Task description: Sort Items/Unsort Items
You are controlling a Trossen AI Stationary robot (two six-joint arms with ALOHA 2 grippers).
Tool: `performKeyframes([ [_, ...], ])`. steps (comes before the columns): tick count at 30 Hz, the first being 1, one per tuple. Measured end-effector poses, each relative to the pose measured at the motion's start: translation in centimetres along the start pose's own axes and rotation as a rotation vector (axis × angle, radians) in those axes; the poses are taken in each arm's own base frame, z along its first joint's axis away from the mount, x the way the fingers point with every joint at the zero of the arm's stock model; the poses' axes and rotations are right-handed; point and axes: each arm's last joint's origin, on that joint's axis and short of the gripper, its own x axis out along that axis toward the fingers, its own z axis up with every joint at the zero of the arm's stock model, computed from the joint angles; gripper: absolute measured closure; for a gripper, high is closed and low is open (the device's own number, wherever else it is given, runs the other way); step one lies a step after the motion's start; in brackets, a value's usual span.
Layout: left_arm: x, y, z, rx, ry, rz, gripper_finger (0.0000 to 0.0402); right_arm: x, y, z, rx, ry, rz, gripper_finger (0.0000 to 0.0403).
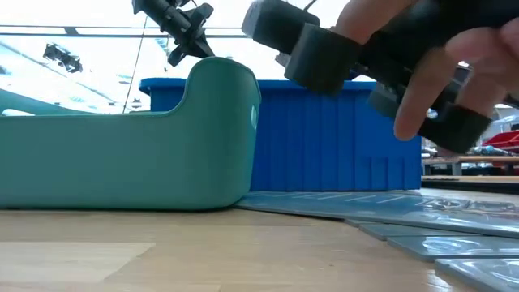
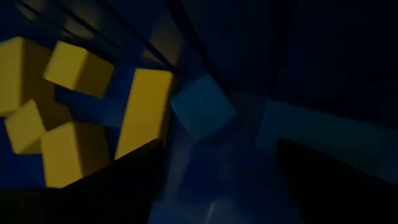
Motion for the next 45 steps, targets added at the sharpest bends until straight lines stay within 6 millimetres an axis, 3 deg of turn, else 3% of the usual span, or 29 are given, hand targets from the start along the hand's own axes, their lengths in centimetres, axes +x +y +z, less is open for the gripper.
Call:
performKeyframes([
  [6,0.0,0.0,0.0,0.000,0.002,0.000,0.0396,0.5,0.4,-0.6,-0.074,0.040,0.058,0.0098],
  [9,0.0,0.0,0.0,-0.001,0.003,0.001,0.0396,-0.1,1.4,0.2,-0.153,-0.029,0.087,0.0132],
  [13,0.0,0.0,0.0,-0.003,0.004,0.001,0.0396,-1.4,2.2,1.6,-0.180,-0.132,0.113,0.0245],
  [16,0.0,0.0,-0.1,-0.005,0.005,0.000,0.0396,-0.8,1.7,1.2,-0.187,-0.109,0.097,0.0349],
  [18,0.0,-0.1,-0.1,-0.003,0.006,0.001,0.0396,-0.3,1.3,0.8,-0.200,-0.105,0.064,0.0387],
  [23,0.0,-0.1,-0.1,-0.003,0.006,0.002,0.0396,0.8,0.2,-0.1,-0.186,-0.075,0.054,0.0383],
  [30,0.0,-0.1,-0.1,-0.003,0.004,0.006,0.0396,0.9,-0.2,-0.3,-0.194,-0.025,0.121,0.0400],
  [37,0.0,-0.1,-0.1,-0.003,0.004,0.006,0.0396,0.8,-0.5,-1.0,-0.084,0.146,0.401,0.0400],
  [41,0.0,-0.1,-0.1,-0.003,0.004,0.006,0.0396,-0.2,0.3,-0.9,-0.103,0.158,0.436,0.0390],
  [45,0.0,-0.1,-0.1,-0.003,0.004,0.006,0.0396,-2.7,1.0,0.3,-0.175,0.099,0.463,0.0354],
])
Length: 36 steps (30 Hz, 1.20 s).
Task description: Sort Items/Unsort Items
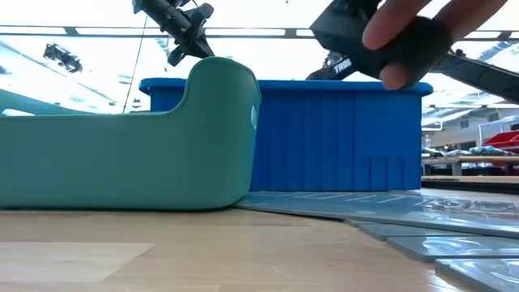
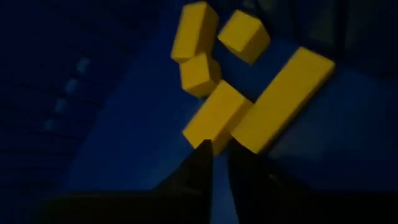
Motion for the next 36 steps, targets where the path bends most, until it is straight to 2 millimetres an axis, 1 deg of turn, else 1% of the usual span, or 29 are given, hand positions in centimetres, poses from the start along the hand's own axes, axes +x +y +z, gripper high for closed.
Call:
performKeyframes([
  [2,0.0,0.0,0.0,0.000,0.000,0.000,0.0396,-0.5,0.4,0.0,-0.017,0.013,-0.005,0.0326],
  [6,0.0,0.0,0.0,0.000,0.000,-0.001,0.0396,-0.1,1.2,-0.6,-0.105,0.052,-0.056,0.0257],
  [10,0.0,0.0,0.0,0.000,0.000,-0.001,0.0396,0.9,2.5,-1.2,-0.319,0.077,-0.075,0.0184],
  [12,0.0,0.0,0.0,0.000,0.001,-0.002,0.0396,1.4,2.7,-1.7,-0.430,0.110,-0.086,0.0155],
  [14,0.0,0.0,0.0,0.000,0.001,-0.002,0.0396,1.9,2.7,-2.0,-0.504,0.124,-0.125,0.0134],
  [18,0.0,0.0,0.0,0.000,0.002,-0.004,0.0396,2.4,1.1,-2.3,-0.472,0.127,-0.188,0.0116],
  [22,0.0,0.0,0.0,0.002,0.001,-0.004,0.0396,2.9,-0.4,-3.2,-0.444,0.148,-0.177,0.0122],
  [24,0.0,0.0,0.0,0.002,0.002,-0.004,0.0396,3.4,-0.8,-4.2,-0.432,0.171,-0.132,0.0133],
  [27,0.0,0.0,0.0,0.003,0.002,-0.004,0.0396,3.7,-1.0,-5.0,-0.422,0.188,-0.097,0.0159],
  [30,0.0,0.0,-0.1,0.003,0.006,-0.007,0.0396,4.0,-0.6,-5.3,-0.426,0.196,-0.091,0.0198],
  [36,0.1,-0.4,-0.2,0.008,0.014,-0.015,0.0396,4.1,0.6,-4.4,-0.444,0.166,-0.042,0.0302],
])
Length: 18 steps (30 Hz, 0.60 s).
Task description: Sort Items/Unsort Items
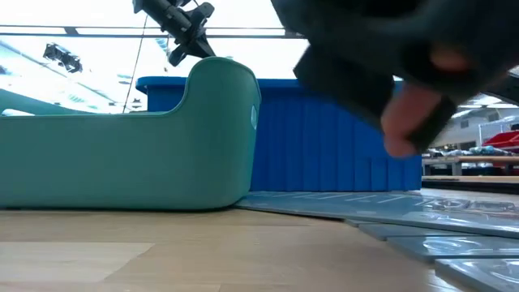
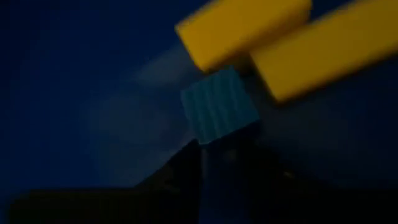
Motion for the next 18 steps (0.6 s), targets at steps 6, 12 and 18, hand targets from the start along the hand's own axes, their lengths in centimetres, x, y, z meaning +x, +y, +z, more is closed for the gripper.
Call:
performKeyframes([
  [6,0.1,-0.2,0.0,0.007,0.000,-0.007,0.0396,-1.9,0.4,2.1,-0.020,-0.062,0.060,0.0395],
  [12,0.1,-0.4,0.0,0.011,0.001,-0.011,0.0396,-3.0,1.3,3.3,0.021,-0.090,0.142,0.0362],
  [18,0.1,-0.4,0.0,0.012,0.001,-0.011,0.0396,-2.2,3.3,3.7,-0.024,-0.071,0.101,0.0281],
])
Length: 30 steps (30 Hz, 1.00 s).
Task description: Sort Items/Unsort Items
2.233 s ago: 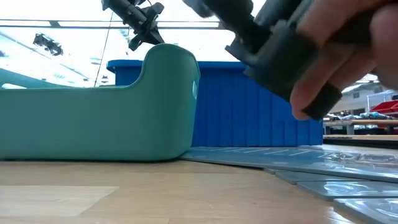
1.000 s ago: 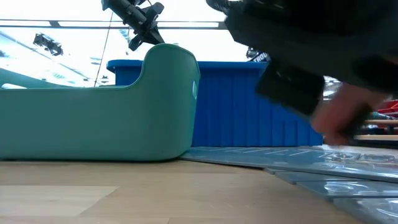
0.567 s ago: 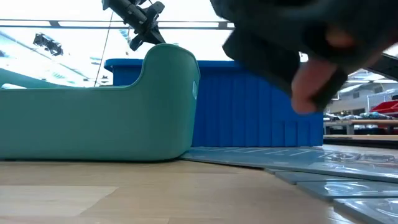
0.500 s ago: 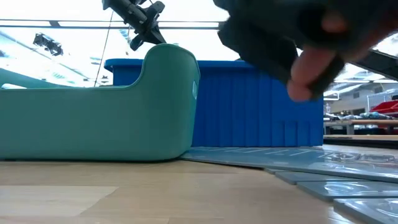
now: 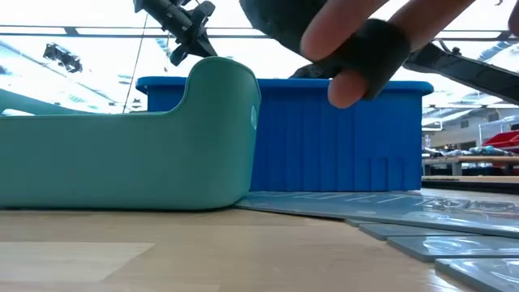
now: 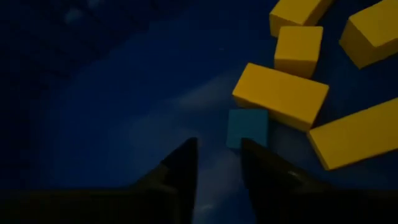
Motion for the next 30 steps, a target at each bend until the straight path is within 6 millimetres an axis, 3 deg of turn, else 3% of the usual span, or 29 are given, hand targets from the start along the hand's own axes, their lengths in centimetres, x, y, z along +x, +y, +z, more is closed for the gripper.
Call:
performKeyframes([
  [7,0.0,0.0,-0.1,-0.004,0.014,0.002,0.0396,2.2,1.5,-0.3,-0.064,0.010,-0.186,0.0167],
  [12,0.0,0.0,-0.2,-0.007,0.022,0.003,0.0396,2.9,0.9,-1.1,0.000,-0.005,-0.207,0.0138],
  [17,0.0,0.0,-0.2,-0.007,0.022,0.003,0.0396,3.6,0.4,-2.4,0.030,0.023,-0.196,0.0157],
  [30,0.0,0.0,-0.2,-0.007,0.022,0.003,0.0396,4.1,0.6,-2.2,-0.002,-0.040,-0.160,0.0245],
])
